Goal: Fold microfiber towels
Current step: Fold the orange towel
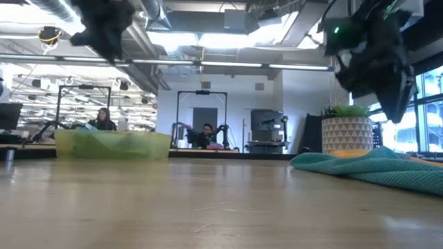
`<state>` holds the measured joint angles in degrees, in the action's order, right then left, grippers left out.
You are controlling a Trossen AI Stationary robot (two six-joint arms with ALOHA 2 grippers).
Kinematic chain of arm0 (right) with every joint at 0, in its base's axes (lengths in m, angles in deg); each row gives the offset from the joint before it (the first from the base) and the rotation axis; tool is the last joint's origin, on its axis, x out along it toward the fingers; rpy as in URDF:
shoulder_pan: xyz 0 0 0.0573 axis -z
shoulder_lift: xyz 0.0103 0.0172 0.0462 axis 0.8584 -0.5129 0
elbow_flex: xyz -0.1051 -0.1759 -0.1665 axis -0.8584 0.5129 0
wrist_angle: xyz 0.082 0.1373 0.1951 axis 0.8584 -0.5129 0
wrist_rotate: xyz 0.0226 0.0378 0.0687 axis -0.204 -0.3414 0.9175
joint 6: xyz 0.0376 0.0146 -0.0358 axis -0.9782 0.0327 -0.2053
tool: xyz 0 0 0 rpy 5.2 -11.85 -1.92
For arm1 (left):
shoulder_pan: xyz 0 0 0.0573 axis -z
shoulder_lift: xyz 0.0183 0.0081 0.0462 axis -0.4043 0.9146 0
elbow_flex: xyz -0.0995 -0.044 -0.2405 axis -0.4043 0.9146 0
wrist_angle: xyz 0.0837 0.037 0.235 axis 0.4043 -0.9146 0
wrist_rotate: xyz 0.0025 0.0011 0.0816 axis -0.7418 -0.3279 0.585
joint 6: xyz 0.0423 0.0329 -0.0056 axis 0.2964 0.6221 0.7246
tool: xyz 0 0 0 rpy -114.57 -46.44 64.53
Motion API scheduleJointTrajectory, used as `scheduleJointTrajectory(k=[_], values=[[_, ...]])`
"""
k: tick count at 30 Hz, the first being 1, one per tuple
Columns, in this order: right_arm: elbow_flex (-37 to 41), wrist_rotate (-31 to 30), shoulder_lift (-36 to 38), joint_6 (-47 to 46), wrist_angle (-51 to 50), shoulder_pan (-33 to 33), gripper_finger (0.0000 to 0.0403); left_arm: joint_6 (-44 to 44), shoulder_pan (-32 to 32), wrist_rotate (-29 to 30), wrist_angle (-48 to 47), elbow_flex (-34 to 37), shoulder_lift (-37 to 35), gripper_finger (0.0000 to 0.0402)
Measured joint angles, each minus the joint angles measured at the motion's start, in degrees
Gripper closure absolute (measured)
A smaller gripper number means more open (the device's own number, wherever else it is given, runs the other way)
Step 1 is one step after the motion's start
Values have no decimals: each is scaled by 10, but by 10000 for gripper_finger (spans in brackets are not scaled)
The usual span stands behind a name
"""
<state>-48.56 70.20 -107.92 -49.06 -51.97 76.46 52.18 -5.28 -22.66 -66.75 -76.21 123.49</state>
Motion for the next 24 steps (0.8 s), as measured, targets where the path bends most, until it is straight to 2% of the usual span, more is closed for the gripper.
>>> scheduleJointTrajectory(k=[5, 9, 12, 16, 24], values=[[3, -41, -44, 87, 36, 73, 218, -92, 73, 45, 20, -40, 4, 280], [9, 29, -91, 154, 76, 120, 189, -131, 125, 70, 64, -52, 4, 280], [9, 35, -138, 206, 61, 136, 188, -144, 157, 71, 88, -56, 5, 280], [9, 39, -175, 225, 54, 142, 196, -139, 188, 70, 109, -60, 4, 280], [8, 123, -201, 255, 87, 142, 227, -103, 206, 46, 111, -60, 2, 280]])
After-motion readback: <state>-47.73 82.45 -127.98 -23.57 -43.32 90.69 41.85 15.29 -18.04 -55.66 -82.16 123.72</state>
